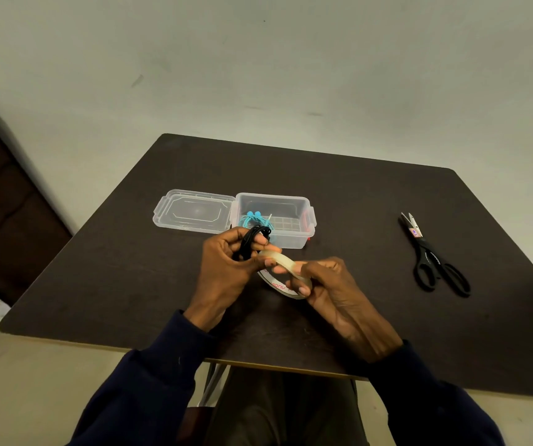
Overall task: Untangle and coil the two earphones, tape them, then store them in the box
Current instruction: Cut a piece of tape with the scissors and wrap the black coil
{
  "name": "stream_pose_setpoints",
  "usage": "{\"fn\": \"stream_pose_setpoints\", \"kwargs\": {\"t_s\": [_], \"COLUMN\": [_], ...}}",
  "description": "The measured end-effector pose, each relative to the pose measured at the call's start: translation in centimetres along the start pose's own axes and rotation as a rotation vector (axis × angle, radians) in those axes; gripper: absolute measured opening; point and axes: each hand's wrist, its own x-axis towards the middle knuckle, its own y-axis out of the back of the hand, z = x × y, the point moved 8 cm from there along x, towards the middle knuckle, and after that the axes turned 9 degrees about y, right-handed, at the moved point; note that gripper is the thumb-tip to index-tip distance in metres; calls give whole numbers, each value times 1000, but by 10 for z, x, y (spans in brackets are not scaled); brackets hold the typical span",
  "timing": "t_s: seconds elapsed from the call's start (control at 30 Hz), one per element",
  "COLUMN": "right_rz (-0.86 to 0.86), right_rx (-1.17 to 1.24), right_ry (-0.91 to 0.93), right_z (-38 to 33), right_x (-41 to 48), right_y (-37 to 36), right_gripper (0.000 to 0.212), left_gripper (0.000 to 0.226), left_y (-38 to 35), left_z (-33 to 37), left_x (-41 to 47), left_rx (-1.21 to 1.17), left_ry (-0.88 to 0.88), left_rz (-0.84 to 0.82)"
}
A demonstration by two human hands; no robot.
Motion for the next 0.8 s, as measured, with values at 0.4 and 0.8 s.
{"fn": "stream_pose_setpoints", "kwargs": {"t_s": [0.4, 0.8], "right_rz": [114, -119], "right_rx": [-46, -45], "right_ry": [-13, -19], "right_z": [0, -6], "right_x": [-4, 2], "right_y": [1, 1], "right_gripper": [30, 25], "left_gripper": [35, 39], "left_y": [-2, 5], "left_z": [1, -9], "left_x": [0, -1], "left_rx": [54, -176], "left_ry": [-24, 120], "left_rz": [-17, 14]}}
